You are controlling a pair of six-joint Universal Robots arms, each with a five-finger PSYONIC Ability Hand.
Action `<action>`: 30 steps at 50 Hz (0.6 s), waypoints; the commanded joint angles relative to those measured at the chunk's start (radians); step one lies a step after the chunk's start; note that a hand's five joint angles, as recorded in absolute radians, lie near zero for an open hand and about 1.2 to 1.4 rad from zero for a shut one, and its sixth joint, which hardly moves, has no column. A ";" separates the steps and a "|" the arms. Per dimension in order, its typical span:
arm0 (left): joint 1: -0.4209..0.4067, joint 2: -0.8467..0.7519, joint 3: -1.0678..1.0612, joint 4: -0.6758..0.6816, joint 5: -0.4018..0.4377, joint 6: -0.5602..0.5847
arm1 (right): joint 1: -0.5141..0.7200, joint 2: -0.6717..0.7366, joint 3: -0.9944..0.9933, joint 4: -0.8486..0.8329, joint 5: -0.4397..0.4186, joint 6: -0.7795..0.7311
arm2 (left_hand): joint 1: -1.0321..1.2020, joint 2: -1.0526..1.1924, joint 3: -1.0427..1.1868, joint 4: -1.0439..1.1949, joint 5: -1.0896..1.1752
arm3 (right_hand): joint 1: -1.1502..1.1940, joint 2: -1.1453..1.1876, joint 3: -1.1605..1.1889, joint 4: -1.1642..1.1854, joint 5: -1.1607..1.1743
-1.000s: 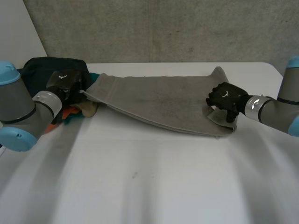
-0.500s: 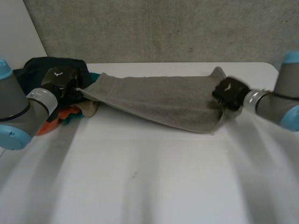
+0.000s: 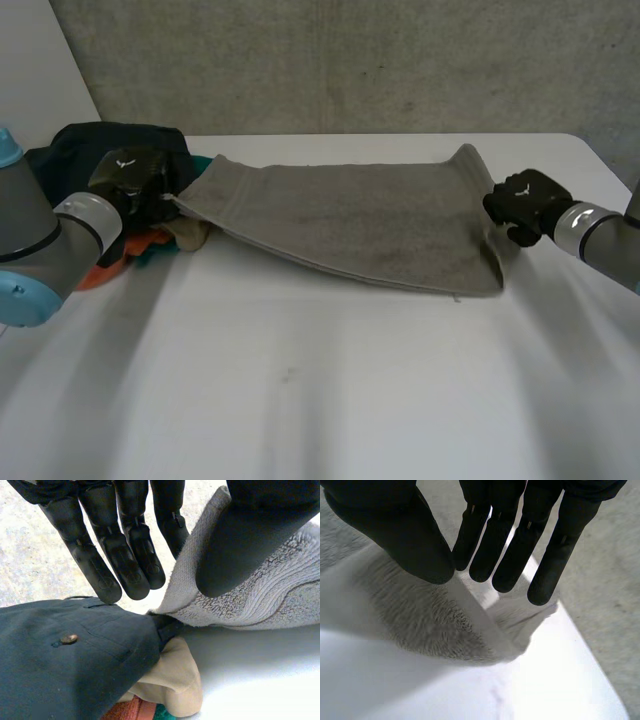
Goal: Fold the laundry.
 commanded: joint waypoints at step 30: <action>-0.033 0.019 0.086 -0.426 -0.098 0.315 | -0.105 -0.191 0.296 -0.027 -0.186 -0.336 | 0.092 0.096 0.093 0.097 0.107 | -0.387 -0.648 -0.662 -0.670 -0.674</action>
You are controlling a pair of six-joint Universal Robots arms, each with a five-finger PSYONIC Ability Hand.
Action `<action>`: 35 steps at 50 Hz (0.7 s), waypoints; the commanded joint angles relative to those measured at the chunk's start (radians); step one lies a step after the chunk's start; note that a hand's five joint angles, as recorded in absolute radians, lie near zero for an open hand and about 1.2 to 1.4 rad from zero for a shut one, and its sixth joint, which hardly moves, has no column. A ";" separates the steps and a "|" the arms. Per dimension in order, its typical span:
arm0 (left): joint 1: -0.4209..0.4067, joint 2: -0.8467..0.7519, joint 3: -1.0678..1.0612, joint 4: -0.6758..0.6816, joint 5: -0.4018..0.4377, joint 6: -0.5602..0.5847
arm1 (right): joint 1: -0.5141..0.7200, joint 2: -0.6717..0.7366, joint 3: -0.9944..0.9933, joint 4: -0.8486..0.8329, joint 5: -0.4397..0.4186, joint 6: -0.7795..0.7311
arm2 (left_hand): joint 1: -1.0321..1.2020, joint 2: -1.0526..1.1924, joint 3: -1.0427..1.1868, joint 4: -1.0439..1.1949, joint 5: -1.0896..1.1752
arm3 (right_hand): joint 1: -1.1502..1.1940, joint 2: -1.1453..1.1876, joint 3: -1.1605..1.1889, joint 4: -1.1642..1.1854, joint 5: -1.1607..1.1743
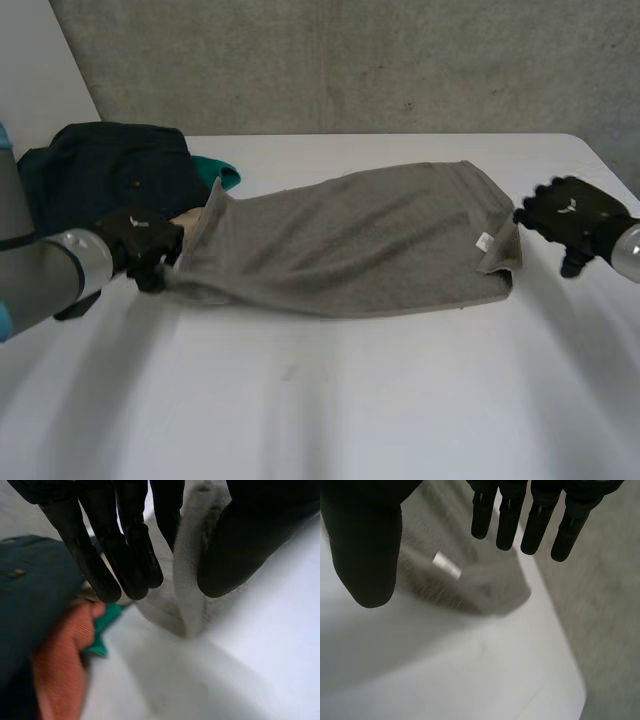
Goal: Fold the laundry.
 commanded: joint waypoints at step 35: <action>-0.044 -0.164 0.264 0.018 -0.136 -0.167 | 0.062 0.315 -0.300 0.134 -0.063 -0.258 | 0.100 0.161 0.161 0.161 0.147 | 0.972 0.973 0.964 0.981 0.995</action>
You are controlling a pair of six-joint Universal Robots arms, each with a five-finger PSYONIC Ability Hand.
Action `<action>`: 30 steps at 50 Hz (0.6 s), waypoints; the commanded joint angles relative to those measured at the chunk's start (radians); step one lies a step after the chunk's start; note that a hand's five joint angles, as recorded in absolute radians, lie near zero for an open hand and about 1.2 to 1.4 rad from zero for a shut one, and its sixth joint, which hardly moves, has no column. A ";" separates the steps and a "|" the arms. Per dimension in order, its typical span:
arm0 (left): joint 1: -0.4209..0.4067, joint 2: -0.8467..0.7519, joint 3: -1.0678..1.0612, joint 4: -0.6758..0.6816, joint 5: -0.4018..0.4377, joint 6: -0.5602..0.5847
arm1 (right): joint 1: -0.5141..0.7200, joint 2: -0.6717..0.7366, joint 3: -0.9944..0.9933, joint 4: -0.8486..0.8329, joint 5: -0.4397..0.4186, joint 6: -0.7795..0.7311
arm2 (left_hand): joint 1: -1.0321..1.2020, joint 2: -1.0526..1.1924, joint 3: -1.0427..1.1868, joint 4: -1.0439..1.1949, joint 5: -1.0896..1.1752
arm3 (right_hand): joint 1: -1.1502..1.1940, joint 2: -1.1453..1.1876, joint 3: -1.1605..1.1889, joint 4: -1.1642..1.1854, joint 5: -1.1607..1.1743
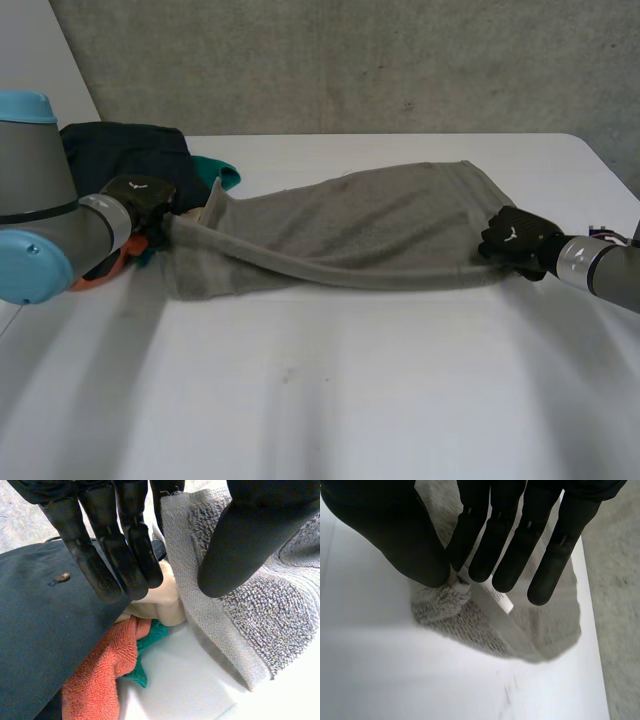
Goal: Fold the laundry.
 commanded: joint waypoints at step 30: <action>0.004 0.113 -0.134 -0.225 0.131 0.144 | -0.121 -0.321 0.283 0.223 0.228 0.375 | 0.091 0.151 0.152 0.151 0.138 | 0.265 0.217 0.211 0.204 0.228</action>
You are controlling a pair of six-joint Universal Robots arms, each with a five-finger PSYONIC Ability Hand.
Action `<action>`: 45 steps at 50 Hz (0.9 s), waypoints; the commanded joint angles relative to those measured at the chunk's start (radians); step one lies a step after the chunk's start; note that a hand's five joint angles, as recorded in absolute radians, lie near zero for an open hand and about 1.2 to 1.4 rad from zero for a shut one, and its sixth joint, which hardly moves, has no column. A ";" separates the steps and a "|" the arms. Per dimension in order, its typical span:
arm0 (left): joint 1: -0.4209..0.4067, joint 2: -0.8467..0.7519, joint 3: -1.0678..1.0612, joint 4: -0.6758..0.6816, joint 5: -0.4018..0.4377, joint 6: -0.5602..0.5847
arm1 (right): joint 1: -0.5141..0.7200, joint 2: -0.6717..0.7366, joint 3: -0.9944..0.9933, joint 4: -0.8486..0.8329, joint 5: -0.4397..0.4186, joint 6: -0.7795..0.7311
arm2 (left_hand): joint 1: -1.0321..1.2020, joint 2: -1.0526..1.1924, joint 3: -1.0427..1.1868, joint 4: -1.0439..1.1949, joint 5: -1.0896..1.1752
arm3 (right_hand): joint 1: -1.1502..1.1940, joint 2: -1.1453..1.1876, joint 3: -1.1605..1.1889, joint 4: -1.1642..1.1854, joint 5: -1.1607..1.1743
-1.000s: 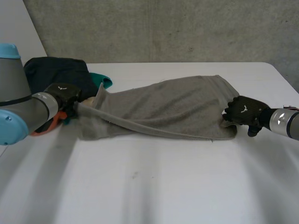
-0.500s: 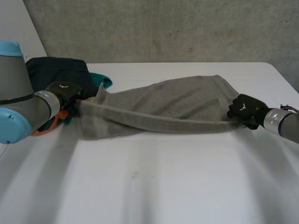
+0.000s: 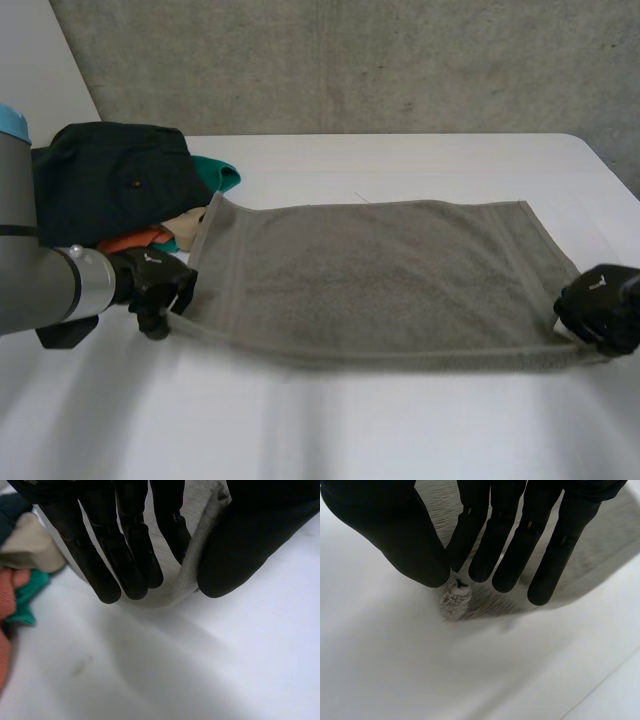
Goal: Fold the laundry.
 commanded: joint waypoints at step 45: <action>-0.149 -0.714 0.971 0.349 -0.230 -0.230 | 0.297 0.740 -0.906 -0.896 0.250 0.526 | -0.026 0.035 0.035 0.035 0.021 | 0.265 0.217 0.212 0.203 0.228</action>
